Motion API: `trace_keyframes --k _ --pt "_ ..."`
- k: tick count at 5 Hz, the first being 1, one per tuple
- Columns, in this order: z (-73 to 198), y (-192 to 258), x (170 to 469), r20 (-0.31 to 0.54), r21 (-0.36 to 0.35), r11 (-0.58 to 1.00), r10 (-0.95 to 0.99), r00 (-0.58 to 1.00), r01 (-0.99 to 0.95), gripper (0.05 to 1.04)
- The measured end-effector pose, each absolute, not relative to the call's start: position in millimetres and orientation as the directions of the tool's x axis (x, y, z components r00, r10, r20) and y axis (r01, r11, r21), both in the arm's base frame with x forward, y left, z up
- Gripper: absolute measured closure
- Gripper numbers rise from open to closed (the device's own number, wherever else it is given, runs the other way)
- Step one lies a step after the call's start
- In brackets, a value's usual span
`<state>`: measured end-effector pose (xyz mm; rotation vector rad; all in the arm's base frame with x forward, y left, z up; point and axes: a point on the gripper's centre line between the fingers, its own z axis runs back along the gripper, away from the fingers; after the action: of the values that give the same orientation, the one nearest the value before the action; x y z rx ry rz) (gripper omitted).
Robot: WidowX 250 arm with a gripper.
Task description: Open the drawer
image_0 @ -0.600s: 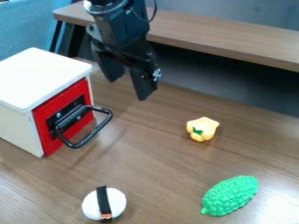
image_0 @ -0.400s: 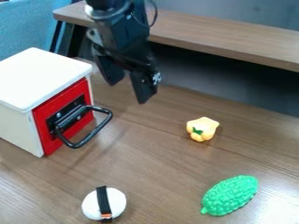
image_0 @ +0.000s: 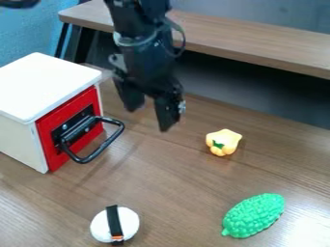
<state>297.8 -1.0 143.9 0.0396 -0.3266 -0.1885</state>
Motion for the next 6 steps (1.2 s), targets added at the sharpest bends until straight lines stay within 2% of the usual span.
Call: trace_keyframes --k 4,6 --pt "78.0 32.8 307.1 0.175 0.127 0.988 -0.107 0.979 0.085 0.083" --pt "82.1 63.5 308.9 0.174 0.151 0.988 -0.067 0.982 0.04 0.083"
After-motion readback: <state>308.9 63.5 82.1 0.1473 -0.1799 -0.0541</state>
